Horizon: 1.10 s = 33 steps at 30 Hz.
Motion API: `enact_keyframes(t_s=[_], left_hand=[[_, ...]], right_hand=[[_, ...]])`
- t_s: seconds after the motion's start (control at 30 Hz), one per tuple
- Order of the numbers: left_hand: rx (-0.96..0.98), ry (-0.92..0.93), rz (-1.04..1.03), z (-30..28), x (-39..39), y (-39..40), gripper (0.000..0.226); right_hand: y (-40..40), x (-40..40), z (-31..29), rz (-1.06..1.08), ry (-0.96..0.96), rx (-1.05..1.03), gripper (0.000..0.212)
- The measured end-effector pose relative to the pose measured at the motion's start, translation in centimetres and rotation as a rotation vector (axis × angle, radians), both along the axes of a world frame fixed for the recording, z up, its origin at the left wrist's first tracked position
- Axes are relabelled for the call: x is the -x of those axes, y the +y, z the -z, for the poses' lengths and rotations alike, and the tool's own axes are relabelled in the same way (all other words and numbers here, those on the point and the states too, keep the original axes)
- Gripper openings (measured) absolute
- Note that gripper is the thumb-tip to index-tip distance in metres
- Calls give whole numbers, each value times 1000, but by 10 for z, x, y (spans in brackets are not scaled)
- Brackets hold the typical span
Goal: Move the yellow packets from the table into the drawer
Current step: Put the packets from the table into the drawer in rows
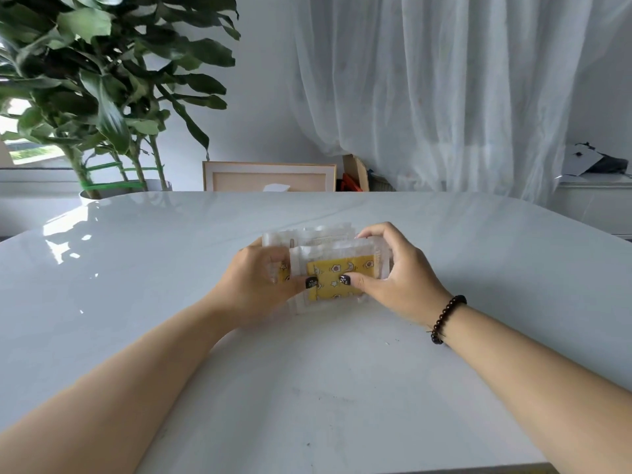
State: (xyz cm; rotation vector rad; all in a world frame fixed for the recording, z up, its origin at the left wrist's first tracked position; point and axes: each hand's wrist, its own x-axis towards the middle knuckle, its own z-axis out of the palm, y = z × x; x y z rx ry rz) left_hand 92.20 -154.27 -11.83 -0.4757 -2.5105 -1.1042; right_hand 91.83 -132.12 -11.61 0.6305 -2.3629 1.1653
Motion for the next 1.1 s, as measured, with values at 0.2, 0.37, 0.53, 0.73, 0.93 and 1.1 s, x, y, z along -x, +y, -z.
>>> enact_keyframes(t_s=[0.2, 0.37, 0.53, 0.73, 0.93, 1.1], left_hand=[[59, 67, 0, -3, -3, 0, 21], [143, 74, 112, -6, -4, -5, 23], [148, 75, 259, -7, -11, -2, 51], [91, 1, 97, 5, 1, -3, 12], [-120, -61, -75, 3, -5, 3, 14], [-198, -95, -231, -7, -22, 4, 17]], right_hand=[[2, 5, -4, -93, 294, -156, 27], [3, -1, -26, -72, -3, -395, 45], [-15, -11, -30, 2, -26, -797, 19], [-9, -9, -25, -18, -90, -657, 15], [2, -28, -37, 60, -103, -484, 18], [17, -71, -71, 79, -128, -540, 13]])
